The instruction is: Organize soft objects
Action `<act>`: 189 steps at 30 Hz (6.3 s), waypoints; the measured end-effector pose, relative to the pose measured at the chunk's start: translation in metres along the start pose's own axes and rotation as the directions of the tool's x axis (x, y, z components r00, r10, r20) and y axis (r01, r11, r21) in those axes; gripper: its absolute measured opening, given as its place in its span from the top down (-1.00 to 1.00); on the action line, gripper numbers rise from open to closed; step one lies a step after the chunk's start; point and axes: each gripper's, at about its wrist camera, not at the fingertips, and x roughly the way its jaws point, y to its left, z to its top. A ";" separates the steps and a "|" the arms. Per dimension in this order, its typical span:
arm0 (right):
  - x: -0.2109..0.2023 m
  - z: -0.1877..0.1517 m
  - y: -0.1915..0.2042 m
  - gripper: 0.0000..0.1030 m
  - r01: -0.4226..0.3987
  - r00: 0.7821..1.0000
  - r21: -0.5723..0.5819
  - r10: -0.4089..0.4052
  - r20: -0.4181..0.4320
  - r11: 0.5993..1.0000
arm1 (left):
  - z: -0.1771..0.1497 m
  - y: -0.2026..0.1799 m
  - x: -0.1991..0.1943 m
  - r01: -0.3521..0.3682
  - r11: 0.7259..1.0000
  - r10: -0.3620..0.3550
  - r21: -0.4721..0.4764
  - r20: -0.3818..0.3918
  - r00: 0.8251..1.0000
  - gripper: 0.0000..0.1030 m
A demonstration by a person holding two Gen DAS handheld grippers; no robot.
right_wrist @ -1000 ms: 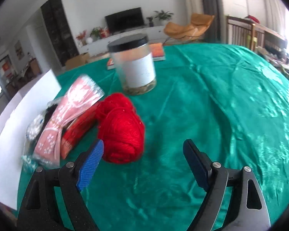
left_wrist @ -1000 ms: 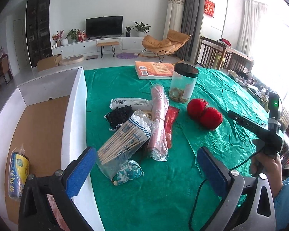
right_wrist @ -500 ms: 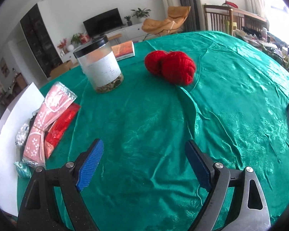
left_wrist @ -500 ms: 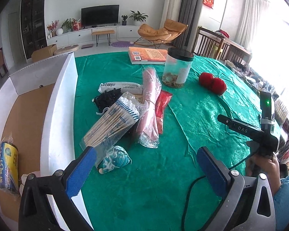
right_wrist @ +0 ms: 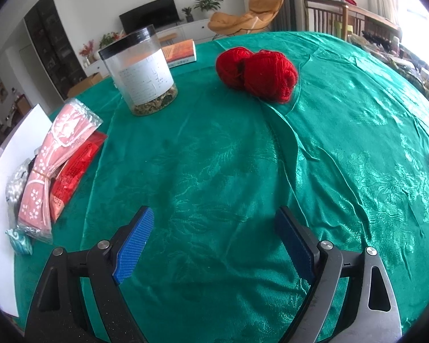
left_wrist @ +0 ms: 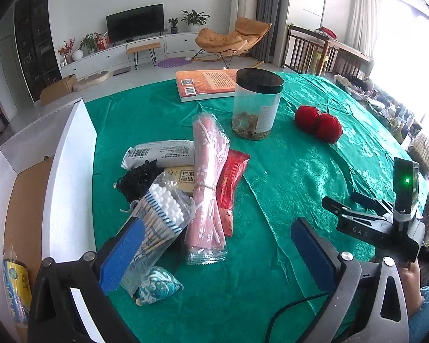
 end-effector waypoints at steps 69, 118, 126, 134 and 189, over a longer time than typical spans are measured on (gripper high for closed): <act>-0.081 0.036 0.200 -0.43 -0.406 0.912 -0.359 0.397 -0.103 0.840 | -0.069 0.118 -0.115 -0.045 0.978 0.084 -0.204 0.186 0.979 -0.89; -0.030 -0.010 -0.005 -0.43 0.000 0.999 0.073 -0.003 0.039 0.997 | -0.102 0.015 0.009 0.040 0.999 -0.040 0.001 0.060 0.997 -0.94; -0.016 -0.016 0.010 -0.43 0.034 0.999 -0.007 -0.034 -0.030 0.999 | -0.101 0.012 0.059 -0.059 0.997 0.055 -0.058 -0.064 0.996 -0.94; -0.013 -0.017 0.014 -0.47 0.054 0.998 -0.031 -0.056 -0.040 0.998 | -0.068 0.028 0.092 -0.131 0.985 0.123 -0.109 -0.076 0.989 -1.00; -0.005 -0.021 0.032 -0.73 0.117 0.991 -0.132 -0.124 -0.049 0.984 | -0.068 0.031 0.091 -0.129 0.986 0.122 -0.107 -0.064 0.990 -1.00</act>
